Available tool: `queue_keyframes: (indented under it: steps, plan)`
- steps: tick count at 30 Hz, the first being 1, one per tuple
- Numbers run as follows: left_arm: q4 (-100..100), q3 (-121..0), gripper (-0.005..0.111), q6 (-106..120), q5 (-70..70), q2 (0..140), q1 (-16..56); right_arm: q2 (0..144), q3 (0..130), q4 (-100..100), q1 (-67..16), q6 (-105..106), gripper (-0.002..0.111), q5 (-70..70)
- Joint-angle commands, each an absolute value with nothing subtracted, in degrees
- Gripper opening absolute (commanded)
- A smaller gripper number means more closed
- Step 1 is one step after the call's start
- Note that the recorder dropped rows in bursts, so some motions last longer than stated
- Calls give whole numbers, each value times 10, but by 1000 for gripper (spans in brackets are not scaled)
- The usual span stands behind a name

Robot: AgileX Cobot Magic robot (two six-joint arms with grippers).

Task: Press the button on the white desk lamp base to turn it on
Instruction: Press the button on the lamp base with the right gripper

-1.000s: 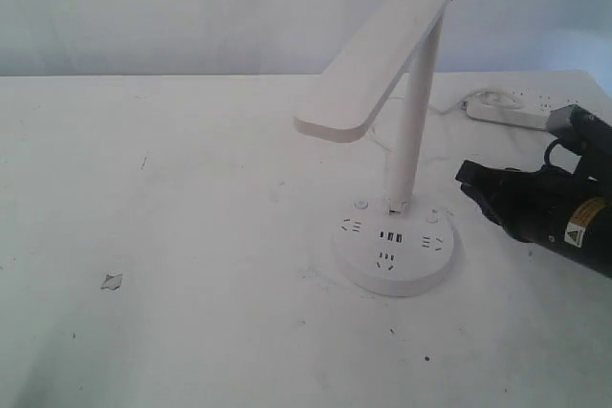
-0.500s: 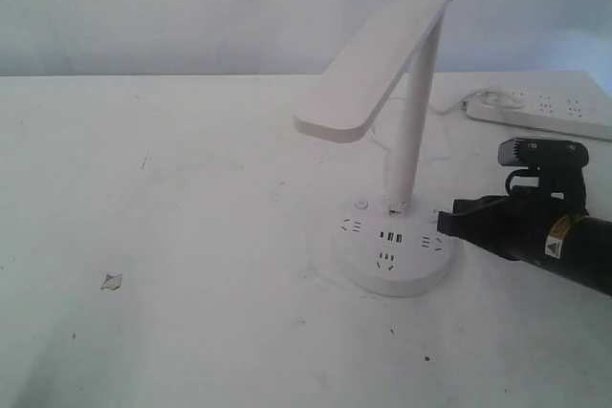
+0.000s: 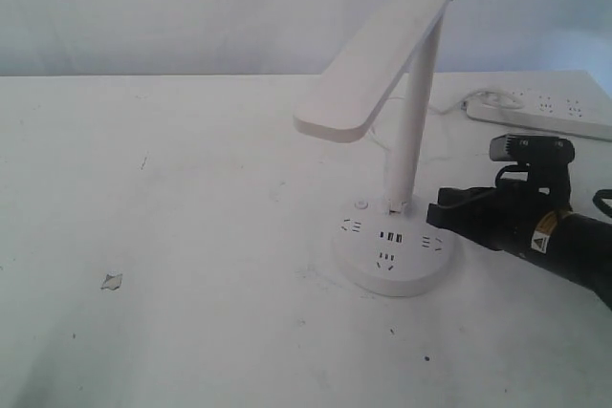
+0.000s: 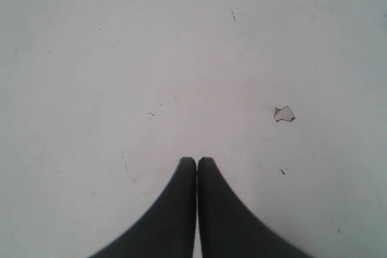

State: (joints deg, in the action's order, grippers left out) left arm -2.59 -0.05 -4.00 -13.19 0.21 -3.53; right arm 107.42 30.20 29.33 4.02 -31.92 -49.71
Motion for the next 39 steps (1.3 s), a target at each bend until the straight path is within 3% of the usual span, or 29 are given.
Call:
queue_keyframes:
  steps: [1,26,39]
  plan:
    - [-24,0,0,-41,-132,0,-33,1087,303,298,40,-351,0,-497]
    - [-24,0,0,-41,-132,0,-33,1096,303,358,40,-393,0,-501]
    - [-24,0,0,-41,-132,0,-33,1096,303,358,40,-387,0,-376]
